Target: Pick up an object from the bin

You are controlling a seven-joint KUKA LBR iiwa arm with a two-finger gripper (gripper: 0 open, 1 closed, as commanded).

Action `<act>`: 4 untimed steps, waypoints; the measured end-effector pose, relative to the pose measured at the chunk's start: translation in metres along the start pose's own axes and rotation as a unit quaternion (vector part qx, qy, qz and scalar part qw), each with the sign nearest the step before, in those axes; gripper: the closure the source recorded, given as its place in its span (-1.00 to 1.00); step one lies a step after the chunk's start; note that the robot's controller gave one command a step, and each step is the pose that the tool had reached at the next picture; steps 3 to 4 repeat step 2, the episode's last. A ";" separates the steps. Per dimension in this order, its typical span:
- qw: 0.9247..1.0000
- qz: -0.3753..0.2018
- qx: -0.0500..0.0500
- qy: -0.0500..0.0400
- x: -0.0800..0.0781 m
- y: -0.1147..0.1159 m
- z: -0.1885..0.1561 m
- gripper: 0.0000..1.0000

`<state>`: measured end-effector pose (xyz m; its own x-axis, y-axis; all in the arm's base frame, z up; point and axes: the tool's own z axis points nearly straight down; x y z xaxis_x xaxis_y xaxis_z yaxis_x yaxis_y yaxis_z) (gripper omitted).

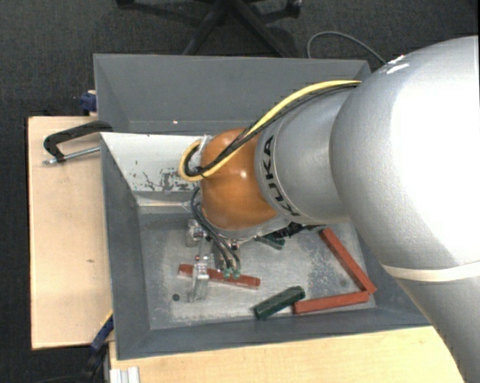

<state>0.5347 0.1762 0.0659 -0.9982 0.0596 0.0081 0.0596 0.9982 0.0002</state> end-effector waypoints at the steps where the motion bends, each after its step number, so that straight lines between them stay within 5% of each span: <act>1: 1.000 0.002 -0.001 -0.005 -0.004 -0.001 -0.005 1.00; 2: 1.000 -0.002 -0.003 -0.011 -0.003 -0.022 -0.184 1.00; 4: 1.000 -0.002 -0.003 -0.011 -0.003 -0.022 -0.184 1.00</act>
Offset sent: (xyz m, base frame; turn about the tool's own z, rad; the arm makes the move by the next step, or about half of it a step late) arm 0.0000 0.0000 0.0000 0.0000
